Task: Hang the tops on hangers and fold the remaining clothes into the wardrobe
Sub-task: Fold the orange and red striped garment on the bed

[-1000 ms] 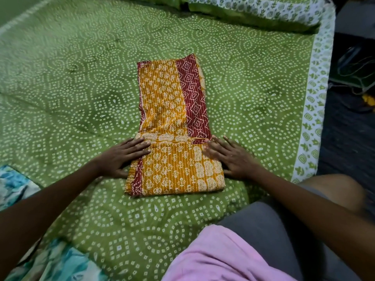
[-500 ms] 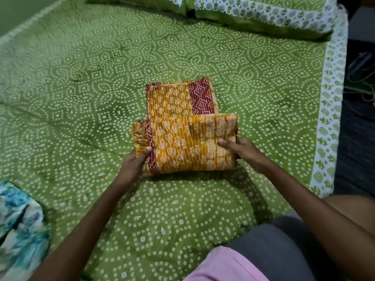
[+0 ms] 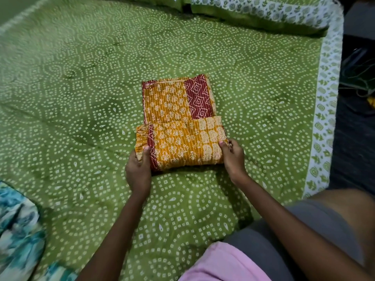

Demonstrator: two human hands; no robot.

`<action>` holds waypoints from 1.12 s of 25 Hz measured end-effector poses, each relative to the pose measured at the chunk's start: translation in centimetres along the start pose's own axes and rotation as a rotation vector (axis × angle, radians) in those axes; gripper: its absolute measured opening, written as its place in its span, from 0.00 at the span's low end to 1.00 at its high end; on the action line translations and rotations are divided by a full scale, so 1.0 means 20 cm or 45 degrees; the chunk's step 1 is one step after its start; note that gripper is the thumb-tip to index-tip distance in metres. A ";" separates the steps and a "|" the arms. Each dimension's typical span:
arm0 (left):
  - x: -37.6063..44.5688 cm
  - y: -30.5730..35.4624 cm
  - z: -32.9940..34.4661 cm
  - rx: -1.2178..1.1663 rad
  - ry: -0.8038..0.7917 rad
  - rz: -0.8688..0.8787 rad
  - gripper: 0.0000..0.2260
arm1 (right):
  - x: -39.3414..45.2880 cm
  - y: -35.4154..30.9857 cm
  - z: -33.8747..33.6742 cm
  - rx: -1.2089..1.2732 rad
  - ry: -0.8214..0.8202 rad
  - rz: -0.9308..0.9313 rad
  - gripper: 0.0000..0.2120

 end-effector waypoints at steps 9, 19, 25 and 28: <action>-0.21 0.08 -0.14 0.254 0.103 0.332 0.16 | 0.00 0.05 0.00 -0.105 -0.180 0.015 0.23; -0.25 -0.07 -0.06 0.485 0.118 0.106 0.24 | -0.01 0.09 0.03 0.209 -0.214 0.175 0.21; -0.16 0.06 0.00 0.444 -0.036 0.200 0.11 | -0.01 0.05 0.05 0.272 -0.087 0.234 0.26; -0.10 0.18 -0.10 0.489 -0.120 0.546 0.05 | 0.04 -0.05 -0.04 0.274 0.032 0.104 0.23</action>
Point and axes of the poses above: each hand's wrist, its own x-axis towards the middle knuckle, its own z-axis out of the palm, y = z × x, the point moved 10 cm from there along x, towards the middle knuckle, and after that the axes turned 2 degrees about -y, right-handed, at the moved point
